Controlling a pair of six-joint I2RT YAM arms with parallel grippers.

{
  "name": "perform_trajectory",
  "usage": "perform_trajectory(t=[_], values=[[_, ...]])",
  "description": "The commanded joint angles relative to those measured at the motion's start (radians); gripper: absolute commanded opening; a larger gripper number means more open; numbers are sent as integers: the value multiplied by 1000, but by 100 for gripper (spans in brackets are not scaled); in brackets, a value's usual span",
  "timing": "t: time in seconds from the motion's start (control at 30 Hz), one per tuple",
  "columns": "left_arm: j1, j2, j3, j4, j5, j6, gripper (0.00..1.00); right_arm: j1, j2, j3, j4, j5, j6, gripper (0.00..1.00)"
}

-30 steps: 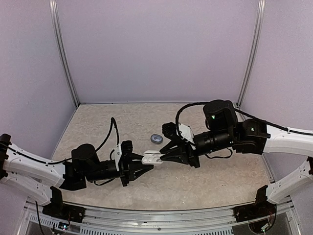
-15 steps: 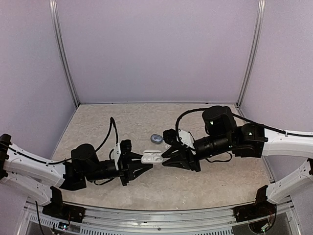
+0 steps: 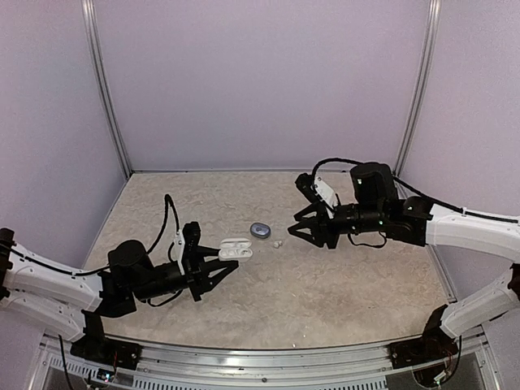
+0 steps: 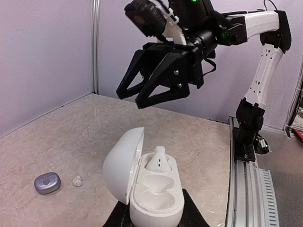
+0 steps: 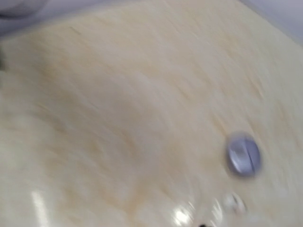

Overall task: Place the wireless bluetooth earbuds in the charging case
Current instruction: Adjust the left earbud at the center of the board.

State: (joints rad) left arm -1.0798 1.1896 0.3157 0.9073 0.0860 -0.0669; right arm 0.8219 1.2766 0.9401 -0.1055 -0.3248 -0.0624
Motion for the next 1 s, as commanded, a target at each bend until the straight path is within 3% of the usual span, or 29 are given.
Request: perform_trajectory(t=[0.0,0.1,0.23,0.47,0.57,0.97], values=[[10,-37,-17,48,-38,-25,3,-49,148,34,-23,121,59,42],[12,-49,-25,52,-50,-26,3,-52,243,57,-5,171,59,45],[14,-54,-33,60,-56,-32,3,-54,378,90,32,240,96,57],[13,-72,-44,64,-64,-34,3,-54,565,166,87,298,145,91],[13,-77,-44,64,-67,-34,3,-52,625,199,91,316,161,98],[13,-62,-36,74,-57,-34,3,-51,760,279,147,471,230,99]])
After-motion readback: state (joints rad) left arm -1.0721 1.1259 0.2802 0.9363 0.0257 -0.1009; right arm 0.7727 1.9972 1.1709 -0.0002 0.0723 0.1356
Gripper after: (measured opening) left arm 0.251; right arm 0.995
